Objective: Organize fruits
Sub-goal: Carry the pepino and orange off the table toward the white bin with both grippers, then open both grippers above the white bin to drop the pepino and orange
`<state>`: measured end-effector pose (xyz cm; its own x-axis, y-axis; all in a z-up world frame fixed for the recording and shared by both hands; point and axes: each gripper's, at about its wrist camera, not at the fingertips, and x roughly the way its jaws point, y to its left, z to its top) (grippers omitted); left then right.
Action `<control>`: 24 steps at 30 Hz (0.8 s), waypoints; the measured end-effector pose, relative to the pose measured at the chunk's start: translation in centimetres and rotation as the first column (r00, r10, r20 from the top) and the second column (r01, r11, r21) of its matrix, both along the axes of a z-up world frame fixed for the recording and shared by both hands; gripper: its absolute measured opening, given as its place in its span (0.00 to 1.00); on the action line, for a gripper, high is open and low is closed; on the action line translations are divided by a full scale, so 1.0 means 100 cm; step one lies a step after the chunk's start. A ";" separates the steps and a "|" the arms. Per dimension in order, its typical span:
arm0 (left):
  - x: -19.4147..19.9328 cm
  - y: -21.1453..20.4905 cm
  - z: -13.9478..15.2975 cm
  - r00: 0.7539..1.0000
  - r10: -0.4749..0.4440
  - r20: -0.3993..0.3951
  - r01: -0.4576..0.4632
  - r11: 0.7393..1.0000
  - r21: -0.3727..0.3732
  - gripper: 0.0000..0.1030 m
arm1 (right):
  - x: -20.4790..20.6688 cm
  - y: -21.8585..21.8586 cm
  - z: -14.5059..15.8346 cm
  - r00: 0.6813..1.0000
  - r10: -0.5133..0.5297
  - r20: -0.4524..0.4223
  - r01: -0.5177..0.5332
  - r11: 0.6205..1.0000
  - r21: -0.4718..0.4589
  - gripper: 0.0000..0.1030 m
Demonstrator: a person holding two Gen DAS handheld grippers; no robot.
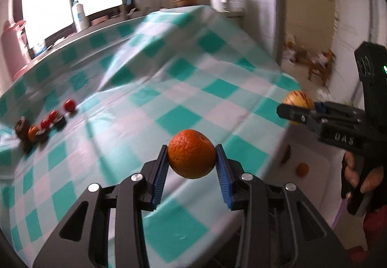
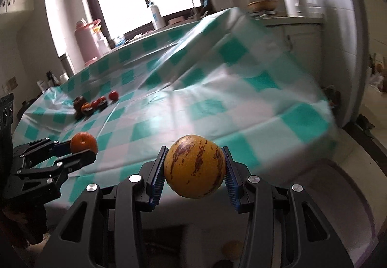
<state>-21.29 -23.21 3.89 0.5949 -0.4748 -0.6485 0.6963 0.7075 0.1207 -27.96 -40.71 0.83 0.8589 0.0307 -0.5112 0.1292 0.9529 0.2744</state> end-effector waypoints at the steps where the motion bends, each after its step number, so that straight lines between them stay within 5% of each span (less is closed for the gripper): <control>1: -0.005 -0.009 -0.001 1.000 -0.027 0.002 0.027 1.000 0.011 0.37 | -0.006 -0.006 -0.001 1.000 -0.014 0.005 0.014 1.000 0.003 0.43; 10: -0.046 -0.082 -0.027 0.970 -0.240 -0.034 0.242 0.963 0.121 0.37 | -0.047 -0.075 -0.036 0.970 -0.227 -0.090 0.228 0.974 0.000 0.43; 19: -0.075 -0.156 -0.110 0.881 -0.409 -0.239 0.466 0.839 0.282 0.37 | -0.039 -0.118 -0.109 0.863 -0.328 -0.384 0.355 0.935 -0.001 0.43; 24: -0.069 -0.186 -0.163 0.865 -0.388 -0.317 0.492 0.779 0.389 0.37 | -0.010 -0.117 -0.143 0.783 -0.330 -0.528 0.299 0.943 -0.145 0.43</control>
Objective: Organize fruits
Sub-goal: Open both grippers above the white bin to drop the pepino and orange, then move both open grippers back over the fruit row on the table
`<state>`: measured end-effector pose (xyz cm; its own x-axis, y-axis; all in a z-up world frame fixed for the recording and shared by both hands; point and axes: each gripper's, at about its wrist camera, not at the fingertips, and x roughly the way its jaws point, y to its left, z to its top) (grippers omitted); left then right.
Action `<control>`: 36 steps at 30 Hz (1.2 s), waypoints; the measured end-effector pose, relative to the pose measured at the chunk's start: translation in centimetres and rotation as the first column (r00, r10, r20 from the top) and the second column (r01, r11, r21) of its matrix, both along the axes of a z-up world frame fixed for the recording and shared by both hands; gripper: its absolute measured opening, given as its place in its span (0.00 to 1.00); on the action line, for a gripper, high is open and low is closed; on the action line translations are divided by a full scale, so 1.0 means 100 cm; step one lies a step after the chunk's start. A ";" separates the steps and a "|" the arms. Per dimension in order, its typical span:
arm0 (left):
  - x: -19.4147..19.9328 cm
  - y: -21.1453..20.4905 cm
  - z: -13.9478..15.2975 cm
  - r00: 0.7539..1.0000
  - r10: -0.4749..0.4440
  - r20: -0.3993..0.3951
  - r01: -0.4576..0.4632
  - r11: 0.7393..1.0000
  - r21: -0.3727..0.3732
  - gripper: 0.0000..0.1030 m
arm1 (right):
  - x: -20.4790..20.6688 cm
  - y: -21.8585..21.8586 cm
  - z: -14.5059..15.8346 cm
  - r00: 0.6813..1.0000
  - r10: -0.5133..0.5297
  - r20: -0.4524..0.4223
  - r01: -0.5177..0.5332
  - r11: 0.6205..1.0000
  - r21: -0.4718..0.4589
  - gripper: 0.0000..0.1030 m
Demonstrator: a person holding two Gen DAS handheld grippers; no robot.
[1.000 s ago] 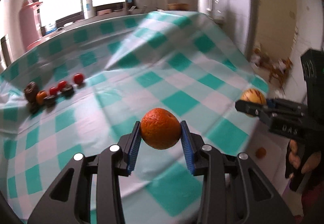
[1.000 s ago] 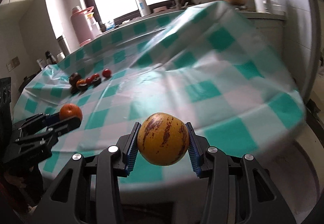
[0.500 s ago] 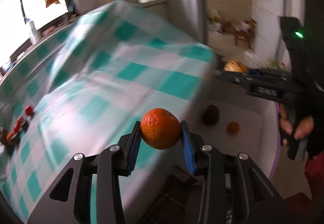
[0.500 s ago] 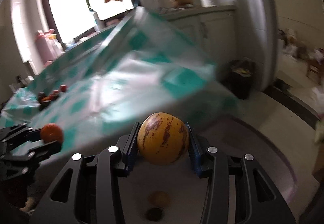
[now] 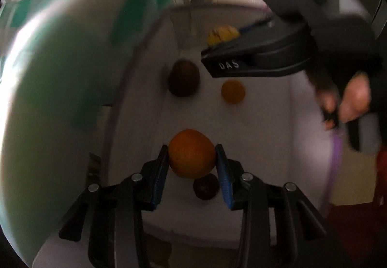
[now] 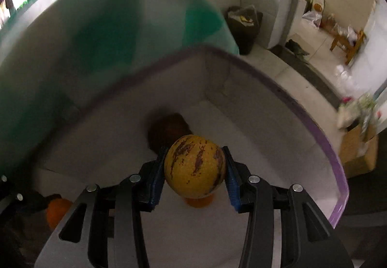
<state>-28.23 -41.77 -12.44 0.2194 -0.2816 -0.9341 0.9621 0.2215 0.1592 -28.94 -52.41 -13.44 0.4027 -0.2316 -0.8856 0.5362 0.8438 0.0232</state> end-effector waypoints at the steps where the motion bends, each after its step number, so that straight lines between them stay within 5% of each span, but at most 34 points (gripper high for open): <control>1: 0.003 -0.003 -0.008 1.000 0.011 -0.016 -0.011 1.000 0.017 0.37 | 0.001 0.000 -0.004 1.000 0.004 -0.025 -0.004 1.000 -0.012 0.43; 4: 0.018 -0.011 -0.026 0.993 0.064 -0.101 -0.059 0.997 0.052 0.38 | 0.005 -0.006 -0.020 0.996 0.010 -0.090 -0.012 1.000 -0.015 0.43; 16: 0.030 -0.019 -0.047 0.992 0.079 -0.101 -0.074 0.996 0.056 0.39 | 0.007 -0.015 -0.042 0.986 0.007 -0.166 0.004 0.998 0.070 0.45; 19: 0.028 -0.014 -0.040 0.991 0.081 -0.102 -0.080 0.997 0.020 0.70 | 0.003 -0.019 -0.039 0.989 -0.027 -0.142 0.038 0.996 0.077 0.64; 22: 0.026 -0.007 -0.031 0.995 0.076 -0.066 -0.078 0.997 -0.021 0.85 | -0.003 -0.023 -0.029 0.995 -0.050 -0.084 0.059 0.993 0.102 0.68; 28: 0.000 0.013 0.011 0.998 -0.034 0.051 0.041 0.990 -0.132 0.85 | -0.030 -0.037 0.027 0.987 -0.135 0.088 0.126 0.986 0.107 0.69; 32: -0.023 0.050 0.075 0.979 -0.106 0.175 0.159 0.931 -0.328 0.90 | -0.049 -0.032 0.094 0.954 -0.114 0.276 0.102 0.993 0.056 0.77; 36: -0.006 0.089 0.128 0.972 0.022 0.234 0.095 0.875 -0.474 0.91 | -0.050 -0.002 0.152 0.900 0.012 0.436 -0.004 1.000 -0.018 0.85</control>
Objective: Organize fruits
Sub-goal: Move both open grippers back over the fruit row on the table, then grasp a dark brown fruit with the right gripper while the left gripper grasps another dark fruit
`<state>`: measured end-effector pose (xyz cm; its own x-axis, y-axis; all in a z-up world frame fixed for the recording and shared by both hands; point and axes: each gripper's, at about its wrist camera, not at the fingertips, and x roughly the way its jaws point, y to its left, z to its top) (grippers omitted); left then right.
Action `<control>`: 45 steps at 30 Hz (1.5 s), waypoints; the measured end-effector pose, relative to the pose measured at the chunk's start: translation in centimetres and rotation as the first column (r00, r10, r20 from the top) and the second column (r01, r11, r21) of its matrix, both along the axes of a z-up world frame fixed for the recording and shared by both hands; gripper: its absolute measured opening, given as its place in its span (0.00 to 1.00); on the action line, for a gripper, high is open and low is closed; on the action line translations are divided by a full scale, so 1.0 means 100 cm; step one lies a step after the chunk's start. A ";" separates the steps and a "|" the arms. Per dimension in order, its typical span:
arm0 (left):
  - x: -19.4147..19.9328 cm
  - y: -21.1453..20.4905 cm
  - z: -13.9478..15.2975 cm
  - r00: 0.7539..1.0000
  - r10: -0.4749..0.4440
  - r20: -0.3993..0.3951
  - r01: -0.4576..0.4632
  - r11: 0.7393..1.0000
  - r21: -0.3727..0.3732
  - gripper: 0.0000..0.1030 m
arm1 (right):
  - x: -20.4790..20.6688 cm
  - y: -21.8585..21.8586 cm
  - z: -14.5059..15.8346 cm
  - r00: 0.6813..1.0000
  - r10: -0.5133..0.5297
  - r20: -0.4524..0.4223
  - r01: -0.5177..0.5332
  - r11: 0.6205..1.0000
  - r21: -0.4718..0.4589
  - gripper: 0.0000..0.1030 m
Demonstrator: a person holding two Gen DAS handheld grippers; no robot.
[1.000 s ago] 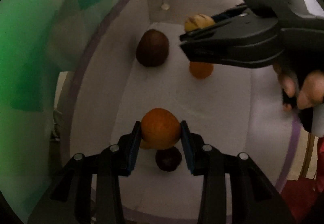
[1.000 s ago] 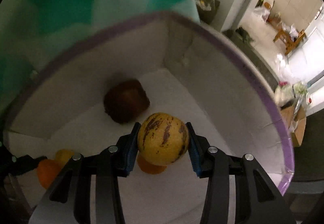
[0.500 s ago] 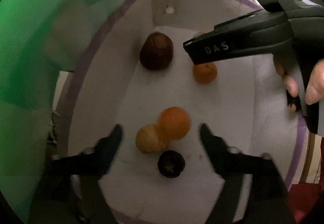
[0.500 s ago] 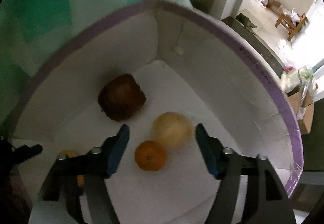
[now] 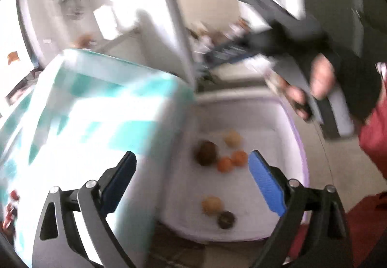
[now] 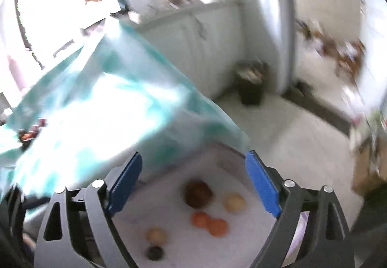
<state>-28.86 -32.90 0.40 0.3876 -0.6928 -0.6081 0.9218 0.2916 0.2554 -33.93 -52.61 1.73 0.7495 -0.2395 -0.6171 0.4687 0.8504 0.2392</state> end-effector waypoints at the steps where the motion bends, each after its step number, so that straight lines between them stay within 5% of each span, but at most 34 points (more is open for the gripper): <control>1: 0.016 0.017 0.014 0.998 0.061 -0.008 -0.061 0.997 -0.050 0.92 | 0.004 0.016 0.012 0.999 0.034 0.031 -0.033 0.999 -0.024 0.85; 3: 0.044 0.044 0.031 0.987 0.156 -0.034 -0.159 0.981 -0.112 0.96 | 0.013 0.048 0.035 0.988 0.125 0.086 -0.119 0.990 -0.074 0.85; 7: 0.111 0.124 0.055 0.899 0.422 -0.118 -0.438 0.876 -0.200 0.98 | 0.043 0.119 0.058 0.942 0.310 0.130 -0.290 0.945 -0.153 0.85; 12: 0.191 0.250 0.071 0.673 0.687 -0.273 -0.740 0.628 -0.242 0.98 | 0.111 0.200 0.052 0.884 0.467 0.015 -0.457 0.871 -0.178 0.85; 13: 0.200 0.266 0.073 0.641 0.712 -0.287 -0.768 0.591 -0.247 0.98 | 0.124 0.211 0.048 0.874 0.485 -0.011 -0.479 0.860 -0.177 0.85; 19: 0.261 0.398 0.080 0.350 0.856 -0.380 -0.932 0.277 -0.233 0.98 | 0.198 0.295 0.025 0.795 0.595 -0.117 -0.607 0.781 -0.147 0.85; 22: 0.273 0.452 0.071 0.268 0.832 -0.486 -0.957 0.172 -0.233 0.98 | 0.236 0.333 0.019 0.757 0.634 -0.160 -0.653 0.745 -0.138 0.85; 25: 0.274 0.478 0.057 0.210 0.783 -0.586 -0.972 0.103 -0.210 0.98 | 0.281 0.365 0.009 0.734 0.647 -0.205 -0.675 0.728 -0.121 0.84; 29: 0.270 0.490 0.056 0.179 0.746 -0.641 -0.975 0.048 -0.217 0.98 | 0.339 0.400 0.000 0.724 0.642 -0.254 -0.682 0.722 -0.119 0.82; 32: 0.264 0.482 0.058 0.173 0.771 -0.613 -0.973 0.037 -0.228 0.98 | 0.376 0.420 -0.005 0.718 0.635 -0.285 -0.686 0.714 -0.139 0.80; 39: 0.270 0.479 0.049 0.168 0.764 -0.622 -0.978 0.051 -0.202 0.98 | 0.439 0.444 -0.018 0.715 0.606 -0.349 -0.682 0.713 -0.160 0.65; 45: 0.271 0.467 0.046 0.178 0.785 -0.593 -0.979 0.078 -0.190 0.98 | 0.461 0.439 -0.019 0.714 0.626 -0.313 -0.681 0.725 -0.105 0.46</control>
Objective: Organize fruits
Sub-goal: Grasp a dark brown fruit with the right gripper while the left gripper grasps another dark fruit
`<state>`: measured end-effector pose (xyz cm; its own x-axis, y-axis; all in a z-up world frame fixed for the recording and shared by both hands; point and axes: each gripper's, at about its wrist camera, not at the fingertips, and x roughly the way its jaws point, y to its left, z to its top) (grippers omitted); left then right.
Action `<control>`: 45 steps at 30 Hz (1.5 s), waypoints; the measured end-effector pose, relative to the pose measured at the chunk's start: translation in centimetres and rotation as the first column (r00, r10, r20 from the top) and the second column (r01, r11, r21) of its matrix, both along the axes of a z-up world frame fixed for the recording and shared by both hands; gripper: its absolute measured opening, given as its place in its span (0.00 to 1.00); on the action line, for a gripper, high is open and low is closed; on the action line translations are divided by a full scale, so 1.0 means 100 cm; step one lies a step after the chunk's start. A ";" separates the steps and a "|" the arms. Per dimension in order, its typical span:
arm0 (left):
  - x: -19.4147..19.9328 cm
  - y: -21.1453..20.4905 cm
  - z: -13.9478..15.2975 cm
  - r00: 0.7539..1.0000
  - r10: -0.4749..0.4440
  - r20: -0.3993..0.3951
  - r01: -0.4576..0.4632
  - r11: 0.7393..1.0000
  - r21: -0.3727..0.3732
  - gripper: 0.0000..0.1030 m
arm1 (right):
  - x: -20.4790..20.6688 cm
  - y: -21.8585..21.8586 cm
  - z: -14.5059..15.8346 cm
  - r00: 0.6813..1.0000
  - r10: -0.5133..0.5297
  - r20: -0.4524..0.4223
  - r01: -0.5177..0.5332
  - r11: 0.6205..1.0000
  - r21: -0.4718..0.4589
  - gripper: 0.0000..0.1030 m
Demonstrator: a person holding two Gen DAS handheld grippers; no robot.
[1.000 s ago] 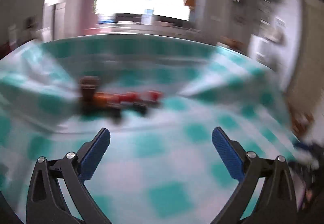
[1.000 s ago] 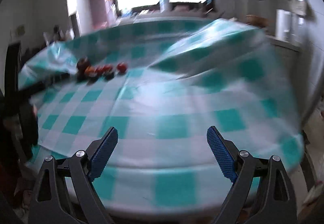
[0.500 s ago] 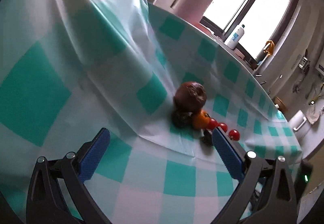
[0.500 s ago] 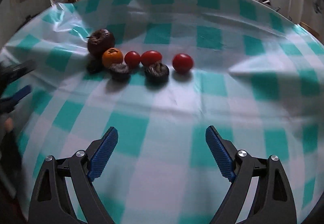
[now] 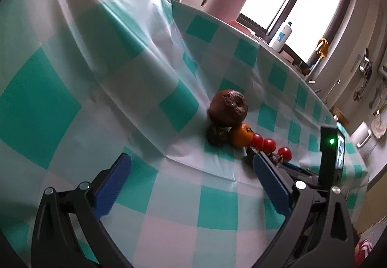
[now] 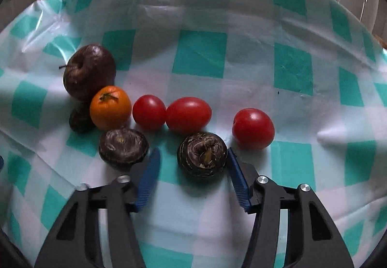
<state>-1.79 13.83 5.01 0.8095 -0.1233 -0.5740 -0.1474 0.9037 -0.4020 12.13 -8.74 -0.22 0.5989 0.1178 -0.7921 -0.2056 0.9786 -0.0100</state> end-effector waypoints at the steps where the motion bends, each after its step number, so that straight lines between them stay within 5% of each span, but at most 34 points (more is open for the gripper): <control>1: 0.000 -0.002 -0.001 1.000 -0.005 -0.002 0.005 1.000 0.009 0.98 | -0.001 -0.002 0.000 1.000 0.002 0.004 -0.002 1.000 0.001 0.40; 7: 0.002 -0.022 -0.004 0.998 -0.058 -0.013 0.059 0.995 0.086 0.98 | -0.033 -0.036 0.008 1.000 0.005 0.017 -0.007 0.993 0.119 0.40; 13: 0.005 -0.039 -0.009 0.986 -0.165 -0.038 0.168 0.981 0.093 0.98 | -0.094 -0.098 0.012 0.993 -0.106 0.053 0.089 0.963 0.254 0.40; 19: 0.005 -0.066 -0.010 0.970 -0.239 -0.039 0.242 0.959 0.146 0.98 | -0.122 -0.135 0.012 0.983 -0.172 0.067 0.124 0.884 0.451 0.40; 25: 0.019 -0.096 -0.011 0.960 -0.270 -0.072 0.278 0.949 0.146 0.98 | -0.122 -0.132 0.012 0.984 -0.166 0.058 0.118 0.869 0.480 0.40; 33: 0.083 -0.146 -0.021 0.963 -0.208 -0.170 0.248 0.933 0.260 0.92 | -0.124 -0.132 0.012 0.986 -0.151 0.064 0.100 0.864 0.494 0.40; 37: 0.109 -0.154 -0.025 0.967 -0.165 -0.195 0.219 0.930 0.295 0.80 | -0.124 -0.131 0.011 0.988 -0.141 0.061 0.093 0.866 0.492 0.40; 39: 0.119 -0.158 -0.030 0.958 -0.168 -0.231 0.234 0.926 0.297 0.65 | -0.124 -0.131 0.011 0.989 -0.138 0.061 0.090 0.865 0.494 0.40; 41: 0.123 -0.159 -0.035 0.946 -0.193 -0.260 0.265 0.924 0.277 0.41 | -0.124 -0.131 0.011 0.989 -0.136 0.060 0.088 0.865 0.494 0.40; 45: 0.106 -0.144 -0.029 0.956 -0.228 -0.185 0.267 0.938 0.221 0.40 | -0.124 -0.131 0.010 0.989 -0.136 0.060 0.089 0.865 0.493 0.40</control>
<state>8.81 -0.55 2.06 0.6706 -0.1508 -0.7264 0.0510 0.9862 -0.1577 -0.26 -21.80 0.81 0.6968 0.4027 -0.5935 -0.1148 0.8794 0.4620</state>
